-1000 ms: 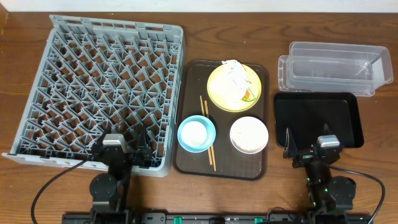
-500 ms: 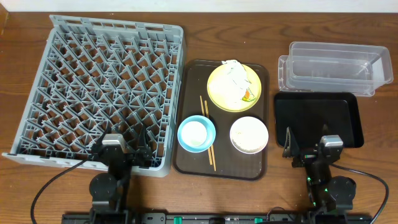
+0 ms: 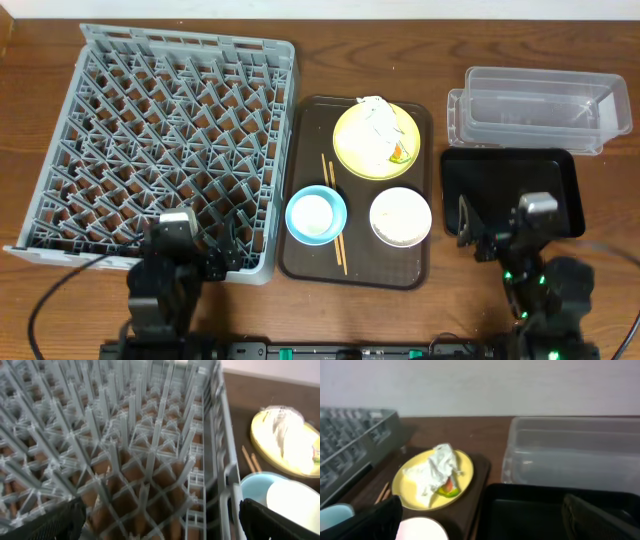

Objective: Sort waste into correct bins and load items into the dishwasher
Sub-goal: 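Grasp the crumpled tissue on the yellow plate with the right gripper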

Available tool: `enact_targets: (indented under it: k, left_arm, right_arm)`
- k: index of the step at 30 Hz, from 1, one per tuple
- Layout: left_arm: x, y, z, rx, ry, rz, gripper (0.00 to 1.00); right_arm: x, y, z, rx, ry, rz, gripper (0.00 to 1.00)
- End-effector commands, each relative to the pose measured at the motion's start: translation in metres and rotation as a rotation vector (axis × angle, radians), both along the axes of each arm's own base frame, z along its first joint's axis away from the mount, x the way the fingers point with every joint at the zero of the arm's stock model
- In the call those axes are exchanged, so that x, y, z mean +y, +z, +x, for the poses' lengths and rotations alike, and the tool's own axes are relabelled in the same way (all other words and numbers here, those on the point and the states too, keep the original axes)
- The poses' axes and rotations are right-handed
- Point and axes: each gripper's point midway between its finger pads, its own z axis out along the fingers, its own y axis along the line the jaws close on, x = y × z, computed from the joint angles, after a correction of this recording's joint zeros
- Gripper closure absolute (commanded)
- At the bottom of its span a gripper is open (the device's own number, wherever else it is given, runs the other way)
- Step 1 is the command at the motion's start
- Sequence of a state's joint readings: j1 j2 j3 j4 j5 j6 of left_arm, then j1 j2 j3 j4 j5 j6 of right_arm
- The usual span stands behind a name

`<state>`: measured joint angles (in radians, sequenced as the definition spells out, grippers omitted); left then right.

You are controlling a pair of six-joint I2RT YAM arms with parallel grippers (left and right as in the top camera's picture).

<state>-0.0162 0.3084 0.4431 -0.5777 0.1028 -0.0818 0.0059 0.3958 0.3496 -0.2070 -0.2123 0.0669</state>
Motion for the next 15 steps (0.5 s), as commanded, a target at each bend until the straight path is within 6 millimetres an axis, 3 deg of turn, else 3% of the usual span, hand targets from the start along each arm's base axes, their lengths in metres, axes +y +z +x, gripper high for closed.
enact_targets:
  k: [1,6,11,15]
  left_arm:
    - [-0.002,0.010,0.003,0.082,-0.005,-0.011,0.02]
    - [-0.002,0.017,0.005,0.247,-0.004,-0.008,0.02]
    - [-0.002,0.021,0.009,0.359,-0.004,-0.006,0.02]
    - [-0.002,0.017,0.012,0.393,-0.004,-0.006,0.02]
  right_arm:
    - [0.020,0.020,0.011,0.049,0.131,-0.037,0.01]
    - [0.039,0.031,0.037,0.223,0.253,-0.007,0.01]
    - [0.066,0.033,0.051,0.382,0.523,-0.105,0.01]
    - [0.057,0.033,0.079,0.516,0.494,-0.166,0.01]
